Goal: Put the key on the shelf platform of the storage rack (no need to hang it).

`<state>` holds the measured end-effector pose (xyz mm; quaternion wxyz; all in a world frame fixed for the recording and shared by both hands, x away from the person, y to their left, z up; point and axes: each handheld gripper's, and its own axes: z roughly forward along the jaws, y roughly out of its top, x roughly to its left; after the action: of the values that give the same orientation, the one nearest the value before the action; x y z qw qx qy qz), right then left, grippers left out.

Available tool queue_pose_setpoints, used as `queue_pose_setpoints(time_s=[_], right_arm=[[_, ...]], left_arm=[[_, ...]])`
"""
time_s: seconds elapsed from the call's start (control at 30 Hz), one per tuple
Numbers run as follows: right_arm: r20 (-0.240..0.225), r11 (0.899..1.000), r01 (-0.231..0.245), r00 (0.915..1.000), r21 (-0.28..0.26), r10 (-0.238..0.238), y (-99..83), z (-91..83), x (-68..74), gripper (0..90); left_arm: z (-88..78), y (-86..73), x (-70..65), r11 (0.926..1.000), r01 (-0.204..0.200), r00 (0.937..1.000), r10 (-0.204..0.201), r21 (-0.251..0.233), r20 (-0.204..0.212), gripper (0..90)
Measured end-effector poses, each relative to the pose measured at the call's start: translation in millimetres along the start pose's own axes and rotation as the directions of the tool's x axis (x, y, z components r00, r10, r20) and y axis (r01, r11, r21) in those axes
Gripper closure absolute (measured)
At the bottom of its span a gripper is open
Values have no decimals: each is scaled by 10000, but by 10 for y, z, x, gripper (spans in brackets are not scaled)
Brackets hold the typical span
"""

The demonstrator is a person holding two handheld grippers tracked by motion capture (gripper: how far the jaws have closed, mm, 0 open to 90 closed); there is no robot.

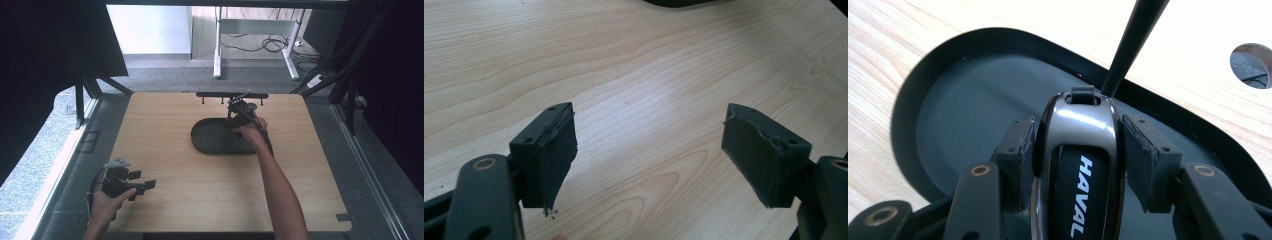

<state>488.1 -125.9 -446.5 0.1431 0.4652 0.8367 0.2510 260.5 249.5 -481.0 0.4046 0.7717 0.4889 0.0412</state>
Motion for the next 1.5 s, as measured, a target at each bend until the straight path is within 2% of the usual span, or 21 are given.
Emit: queue_pose_setpoints(time_s=[0.37, 0.53, 0.63, 0.83, 1.07, 1.13, 1.33, 1.5], right_arm=[[142, 9994, 195, 9997, 299, -200, -102, 186, 24, 497], [200, 9987, 103, 9997, 501, -113, -142, 245, 11, 497], [328, 9977, 265, 9991, 618, -286, -166, 294, 8, 497], [367, 9966, 349, 9986, 741, -377, -174, 341, 55, 496], [378, 9946, 467, 9980, 923, -504, -197, 396, 26, 493], [468, 9937, 282, 9983, 1088, -335, -208, 406, 31, 492], [552, 9888, 407, 9973, 1435, -490, -256, 491, 19, 485], [534, 9888, 395, 9974, 1442, -476, -265, 490, 8, 456]], left_arm=[[6, -1, -2, 10000, -33, 10000, 33, 24, -19, 223], [15, -1, -7, 10000, -45, 10000, 45, 78, -18, 224], [21, -3, -12, 10000, -42, 10000, 42, 79, -27, 224], [18, -2, -10, 10000, -49, 10000, 49, 87, -23, 223], [23, -3, -10, 9999, -48, 10000, 48, 89, -20, 224], [21, -3, -8, 9999, -50, 10000, 50, 96, -17, 224], [20, -3, -8, 9999, -49, 10000, 50, 89, -31, 224], [21, -2, -8, 9999, -50, 10000, 51, 96, -23, 224]])
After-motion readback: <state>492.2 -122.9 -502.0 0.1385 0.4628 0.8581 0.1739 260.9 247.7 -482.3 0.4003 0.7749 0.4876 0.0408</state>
